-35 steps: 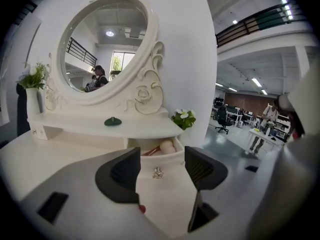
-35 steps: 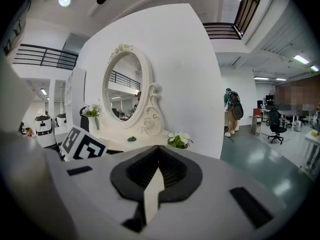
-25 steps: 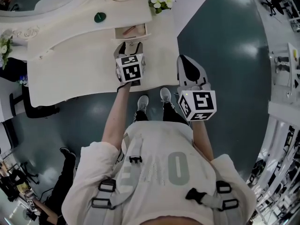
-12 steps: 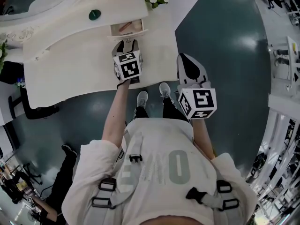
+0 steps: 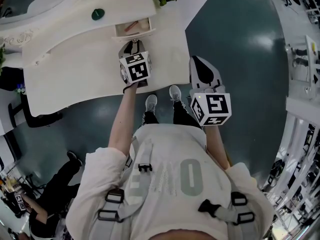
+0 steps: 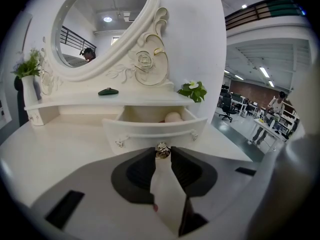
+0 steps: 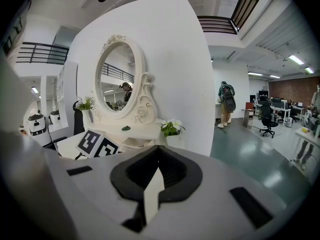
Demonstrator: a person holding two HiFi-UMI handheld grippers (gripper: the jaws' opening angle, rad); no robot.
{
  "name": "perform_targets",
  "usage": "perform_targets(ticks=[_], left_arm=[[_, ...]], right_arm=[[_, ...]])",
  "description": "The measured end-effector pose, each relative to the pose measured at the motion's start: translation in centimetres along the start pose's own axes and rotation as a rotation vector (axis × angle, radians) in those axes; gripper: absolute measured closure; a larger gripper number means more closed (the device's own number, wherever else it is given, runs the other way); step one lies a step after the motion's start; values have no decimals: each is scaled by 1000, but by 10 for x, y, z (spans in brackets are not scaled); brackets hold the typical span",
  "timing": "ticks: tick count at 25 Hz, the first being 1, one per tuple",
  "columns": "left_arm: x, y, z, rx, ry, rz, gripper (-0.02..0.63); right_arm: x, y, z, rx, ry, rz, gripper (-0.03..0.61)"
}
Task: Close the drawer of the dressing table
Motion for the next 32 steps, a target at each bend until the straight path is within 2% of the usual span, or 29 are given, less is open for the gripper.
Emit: perform_targets(ticks=[20,32], left_arm=[[-1,0,1,4,40,22,514],[-5,-22,16,29,47,49,514]], right_arm=[[-4,4,-1,-13,-12,-2,571],[-3,3,-4,-13,-3,0,571]])
Point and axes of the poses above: the fingertips, and each gripper's own axes: z forward along the fingers, x to its right, y out of its underside, the point moved 6 cm from there along -z, backward along the fingers, and after that the axes turned 14 degrees about x, right-handed, at the moved point
